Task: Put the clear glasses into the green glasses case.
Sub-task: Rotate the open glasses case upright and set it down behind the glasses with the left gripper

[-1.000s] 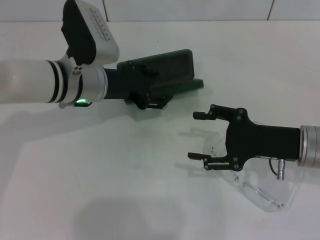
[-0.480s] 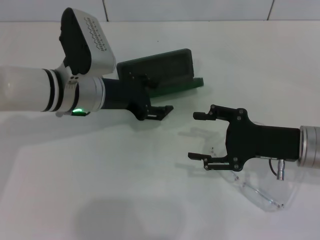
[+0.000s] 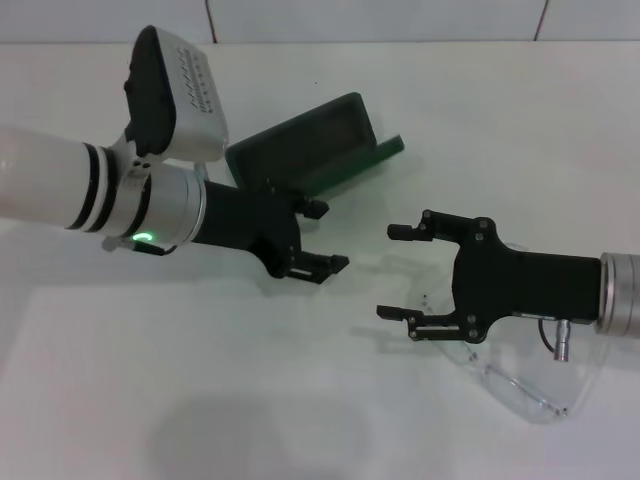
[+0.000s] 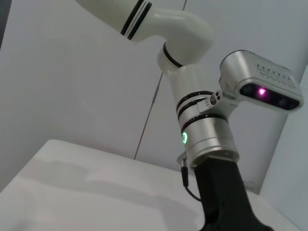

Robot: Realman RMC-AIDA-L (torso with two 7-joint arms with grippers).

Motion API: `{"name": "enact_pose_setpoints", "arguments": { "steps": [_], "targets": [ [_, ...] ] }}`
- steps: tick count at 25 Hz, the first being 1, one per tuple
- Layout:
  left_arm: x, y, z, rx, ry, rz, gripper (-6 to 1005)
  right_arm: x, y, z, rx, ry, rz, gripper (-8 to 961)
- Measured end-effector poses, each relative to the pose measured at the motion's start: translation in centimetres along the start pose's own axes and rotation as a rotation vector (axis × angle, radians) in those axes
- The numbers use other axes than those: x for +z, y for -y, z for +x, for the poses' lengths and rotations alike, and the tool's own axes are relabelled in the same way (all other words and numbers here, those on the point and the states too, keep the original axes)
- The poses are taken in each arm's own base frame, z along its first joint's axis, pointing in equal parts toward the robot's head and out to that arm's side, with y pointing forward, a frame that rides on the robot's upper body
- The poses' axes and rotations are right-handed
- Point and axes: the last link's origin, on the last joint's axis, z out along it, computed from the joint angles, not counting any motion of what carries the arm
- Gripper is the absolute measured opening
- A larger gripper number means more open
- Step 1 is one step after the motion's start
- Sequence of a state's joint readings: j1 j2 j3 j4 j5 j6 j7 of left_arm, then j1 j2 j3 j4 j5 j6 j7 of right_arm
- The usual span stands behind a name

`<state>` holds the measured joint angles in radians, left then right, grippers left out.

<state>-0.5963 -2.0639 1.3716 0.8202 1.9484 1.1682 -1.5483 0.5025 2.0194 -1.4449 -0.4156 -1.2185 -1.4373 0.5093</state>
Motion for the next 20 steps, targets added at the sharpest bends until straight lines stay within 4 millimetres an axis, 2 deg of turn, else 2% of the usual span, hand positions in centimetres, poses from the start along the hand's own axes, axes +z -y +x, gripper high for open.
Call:
{"name": "enact_pose_setpoints", "arguments": {
  "steps": [6,9,13,20],
  "targets": [
    [0.3,-0.3,-0.4,-0.001,0.047,-0.015,745,0.2,0.1,-0.1,-0.004,0.002,-0.005,768],
    [0.1,-0.5,0.0,0.010,0.034,-0.034,744,0.2,0.1,-0.1,-0.004,0.002,-0.006,768],
    [-0.9,-0.6,1.2,0.026,-0.036,-0.047,744,0.2,0.1,-0.1,-0.002,0.001,-0.007,768],
    [-2.5,0.4,1.6,-0.008,-0.123,-0.008,744,0.2,0.1,-0.1,-0.003,0.003,-0.005,768]
  ]
}}
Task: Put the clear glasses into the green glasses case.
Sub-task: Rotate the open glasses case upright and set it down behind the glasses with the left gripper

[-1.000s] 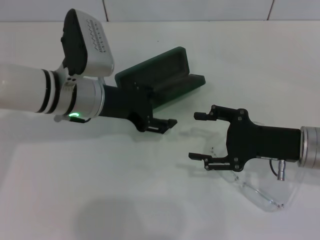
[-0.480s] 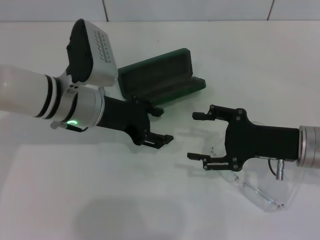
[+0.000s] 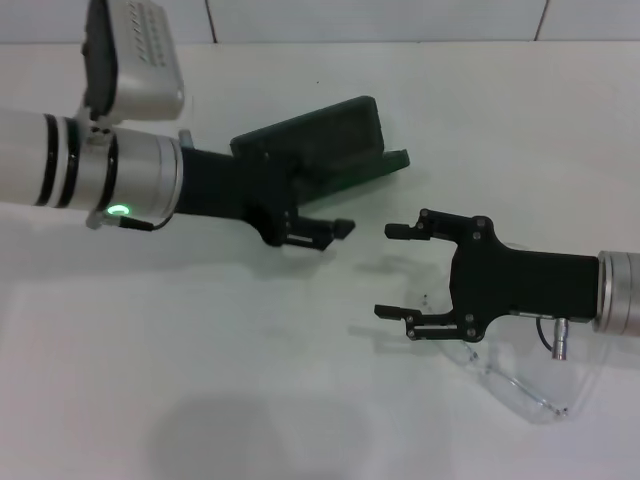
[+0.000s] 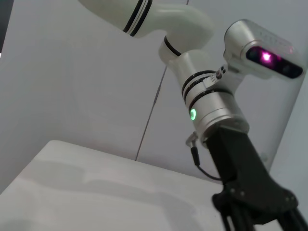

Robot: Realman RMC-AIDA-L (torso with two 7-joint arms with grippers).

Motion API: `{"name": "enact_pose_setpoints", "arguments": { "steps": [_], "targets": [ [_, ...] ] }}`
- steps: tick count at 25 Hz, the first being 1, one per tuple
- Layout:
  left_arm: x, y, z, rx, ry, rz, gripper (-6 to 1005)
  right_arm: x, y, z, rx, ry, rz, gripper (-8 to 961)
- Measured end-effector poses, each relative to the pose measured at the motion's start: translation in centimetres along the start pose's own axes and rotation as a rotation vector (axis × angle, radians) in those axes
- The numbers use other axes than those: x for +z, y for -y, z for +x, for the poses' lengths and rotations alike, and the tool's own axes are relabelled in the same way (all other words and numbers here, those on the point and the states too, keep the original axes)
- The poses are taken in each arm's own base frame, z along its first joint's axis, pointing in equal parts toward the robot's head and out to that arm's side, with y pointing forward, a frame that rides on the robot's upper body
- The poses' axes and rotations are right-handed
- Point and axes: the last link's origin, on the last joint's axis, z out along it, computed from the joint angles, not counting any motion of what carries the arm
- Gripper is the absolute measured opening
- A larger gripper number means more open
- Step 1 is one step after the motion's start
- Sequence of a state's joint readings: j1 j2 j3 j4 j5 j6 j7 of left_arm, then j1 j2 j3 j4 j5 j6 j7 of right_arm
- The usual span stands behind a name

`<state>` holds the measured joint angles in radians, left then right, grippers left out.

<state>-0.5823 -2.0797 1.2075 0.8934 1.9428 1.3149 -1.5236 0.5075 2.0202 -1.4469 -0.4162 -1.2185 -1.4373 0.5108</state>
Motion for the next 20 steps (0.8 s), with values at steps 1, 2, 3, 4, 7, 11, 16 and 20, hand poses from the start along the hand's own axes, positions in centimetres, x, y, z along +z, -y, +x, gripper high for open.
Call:
{"name": "enact_pose_setpoints", "arguments": {
  "steps": [1,2,3,4,7,11,16,20],
  "targets": [
    [-0.1,0.2,0.2,-0.004,-0.010,0.013,744,0.0,0.0,0.0,0.000,0.000,0.000,769],
    [0.0,0.5,0.3,-0.012,-0.014,0.027,744,0.0,0.0,0.0,0.000,0.000,0.000,769],
    [0.1,0.7,0.3,-0.022,-0.007,0.038,744,0.1,0.0,0.0,-0.001,0.001,0.000,769],
    [0.4,1.1,0.2,-0.042,0.014,0.053,743,0.1,0.0,0.0,-0.001,0.002,-0.001,769],
    [1.1,1.7,-0.2,-0.075,0.055,0.077,743,0.2,0.1,-0.1,-0.003,0.003,-0.002,769],
    [1.5,2.2,-0.4,-0.086,0.065,0.110,743,0.2,0.1,-0.1,-0.004,0.001,-0.002,768],
    [2.1,2.5,-0.7,-0.089,0.093,0.130,743,0.3,0.3,0.2,-0.007,-0.016,0.003,768],
    [2.6,2.4,-1.1,-0.079,0.140,0.128,743,0.4,0.4,0.2,-0.009,-0.019,0.004,769]
  ]
}}
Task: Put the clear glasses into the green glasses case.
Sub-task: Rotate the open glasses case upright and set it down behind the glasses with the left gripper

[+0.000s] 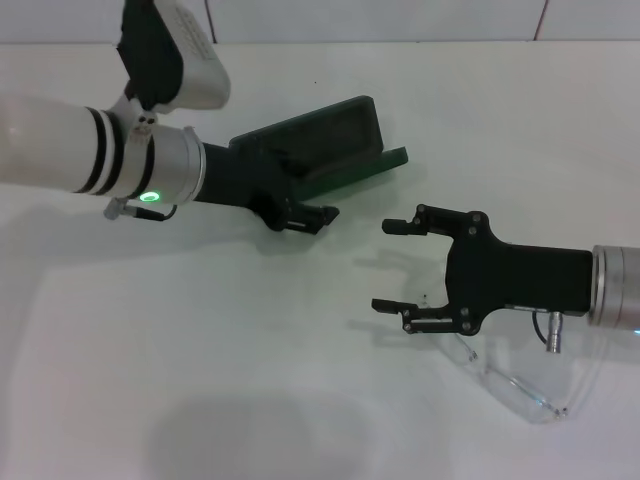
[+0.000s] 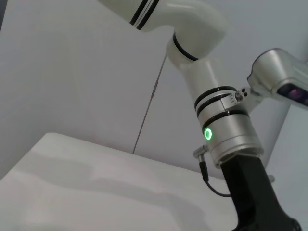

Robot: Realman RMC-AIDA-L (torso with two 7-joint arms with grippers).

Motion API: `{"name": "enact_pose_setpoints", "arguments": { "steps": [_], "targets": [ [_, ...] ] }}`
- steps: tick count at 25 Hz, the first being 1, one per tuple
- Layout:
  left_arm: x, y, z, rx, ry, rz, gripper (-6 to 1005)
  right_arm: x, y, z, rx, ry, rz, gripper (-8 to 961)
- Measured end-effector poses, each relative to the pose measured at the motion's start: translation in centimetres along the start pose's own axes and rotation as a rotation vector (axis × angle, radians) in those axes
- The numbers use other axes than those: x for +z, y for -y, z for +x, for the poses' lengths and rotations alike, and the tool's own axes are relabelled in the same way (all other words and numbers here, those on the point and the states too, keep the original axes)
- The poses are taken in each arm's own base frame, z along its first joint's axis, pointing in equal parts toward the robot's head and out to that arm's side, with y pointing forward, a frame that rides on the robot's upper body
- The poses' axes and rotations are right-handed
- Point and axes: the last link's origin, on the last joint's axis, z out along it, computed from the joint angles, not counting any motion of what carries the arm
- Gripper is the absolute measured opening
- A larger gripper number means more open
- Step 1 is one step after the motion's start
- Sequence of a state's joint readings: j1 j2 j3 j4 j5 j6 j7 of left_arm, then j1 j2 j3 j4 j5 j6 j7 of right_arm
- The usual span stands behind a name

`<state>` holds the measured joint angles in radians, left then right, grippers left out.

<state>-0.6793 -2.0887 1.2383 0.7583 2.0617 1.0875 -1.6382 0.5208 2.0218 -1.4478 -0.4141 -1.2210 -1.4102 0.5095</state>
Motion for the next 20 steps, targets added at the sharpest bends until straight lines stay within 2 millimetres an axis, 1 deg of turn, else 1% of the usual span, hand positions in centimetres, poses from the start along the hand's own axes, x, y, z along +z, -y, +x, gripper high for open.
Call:
{"name": "enact_pose_setpoints", "arguments": {
  "steps": [7,15,20],
  "targets": [
    [0.4,-0.4,-0.2,0.017,0.035,-0.018,742,0.2,0.3,0.2,-0.005,-0.021,0.004,768],
    [0.4,-0.7,-1.6,0.028,0.130,-0.032,742,0.4,0.6,0.2,-0.007,-0.028,0.004,768],
    [0.0,-1.0,-1.8,0.026,0.143,-0.070,741,0.6,0.6,0.3,0.003,-0.034,-0.001,768]
  ]
}}
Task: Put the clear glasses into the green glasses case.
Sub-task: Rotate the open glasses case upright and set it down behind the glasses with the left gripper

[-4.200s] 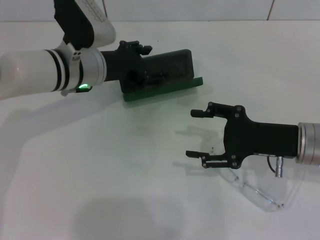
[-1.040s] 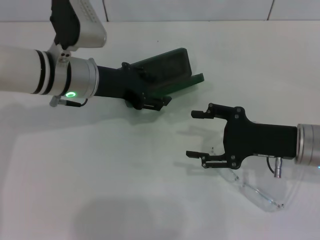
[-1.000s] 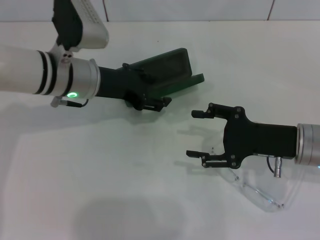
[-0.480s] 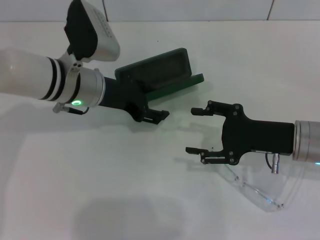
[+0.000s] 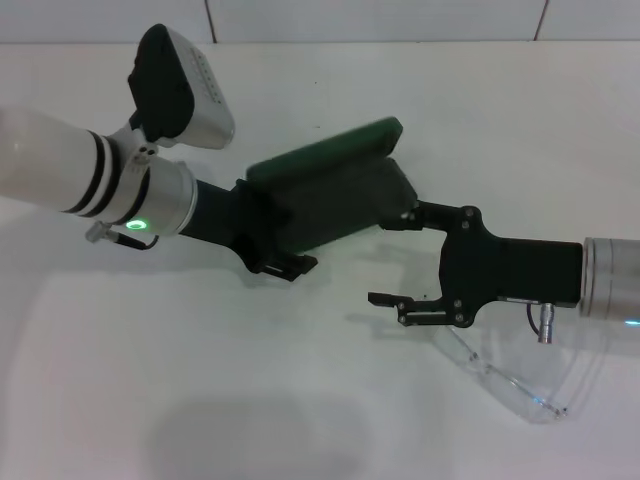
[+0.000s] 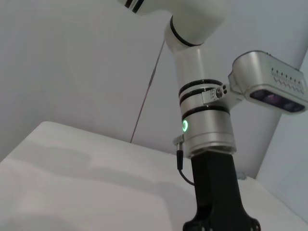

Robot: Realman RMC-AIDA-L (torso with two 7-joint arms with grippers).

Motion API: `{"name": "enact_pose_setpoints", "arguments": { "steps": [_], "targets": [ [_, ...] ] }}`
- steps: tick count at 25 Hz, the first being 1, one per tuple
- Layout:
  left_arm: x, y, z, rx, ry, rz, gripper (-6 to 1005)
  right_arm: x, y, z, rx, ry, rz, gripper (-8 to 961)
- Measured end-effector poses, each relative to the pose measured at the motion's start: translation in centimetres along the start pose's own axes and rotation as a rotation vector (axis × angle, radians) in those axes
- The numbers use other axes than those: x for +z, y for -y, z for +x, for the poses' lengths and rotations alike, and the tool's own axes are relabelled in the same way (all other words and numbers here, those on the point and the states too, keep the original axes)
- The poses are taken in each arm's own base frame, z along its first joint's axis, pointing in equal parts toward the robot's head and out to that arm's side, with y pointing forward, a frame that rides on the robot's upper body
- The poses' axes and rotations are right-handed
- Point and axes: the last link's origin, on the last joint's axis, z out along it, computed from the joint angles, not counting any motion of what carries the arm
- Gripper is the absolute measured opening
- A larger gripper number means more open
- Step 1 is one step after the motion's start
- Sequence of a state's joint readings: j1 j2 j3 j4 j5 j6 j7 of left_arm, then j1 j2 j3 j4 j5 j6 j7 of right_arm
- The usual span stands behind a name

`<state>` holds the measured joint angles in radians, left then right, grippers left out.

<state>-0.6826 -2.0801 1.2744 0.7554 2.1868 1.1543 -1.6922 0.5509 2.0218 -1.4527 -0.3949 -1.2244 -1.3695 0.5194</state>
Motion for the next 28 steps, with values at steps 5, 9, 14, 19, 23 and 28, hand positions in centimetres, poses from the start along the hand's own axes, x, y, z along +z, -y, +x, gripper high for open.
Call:
{"name": "enact_pose_setpoints", "arguments": {
  "steps": [5,9,14,19,23,28],
  "targets": [
    [-0.5,0.2,-0.3,-0.002,0.010,-0.006,741,0.4,0.3,0.1,0.005,-0.008,-0.009,768],
    [-0.7,0.3,-0.2,0.005,0.000,0.002,741,0.5,0.3,0.0,0.011,-0.009,-0.011,769],
    [-0.8,-0.4,0.4,0.040,-0.080,-0.004,741,0.4,0.3,0.1,0.018,-0.010,-0.009,769],
    [-1.3,-1.0,0.0,0.062,-0.150,-0.004,740,0.5,0.5,-0.1,0.029,-0.007,-0.010,769],
    [-1.9,0.2,-0.6,0.035,-0.154,0.060,740,0.5,0.6,-0.1,0.028,-0.007,-0.010,769],
    [-2.8,1.6,-1.0,0.025,-0.165,0.130,740,0.5,0.8,-0.1,0.025,-0.014,-0.007,768]
  ]
}}
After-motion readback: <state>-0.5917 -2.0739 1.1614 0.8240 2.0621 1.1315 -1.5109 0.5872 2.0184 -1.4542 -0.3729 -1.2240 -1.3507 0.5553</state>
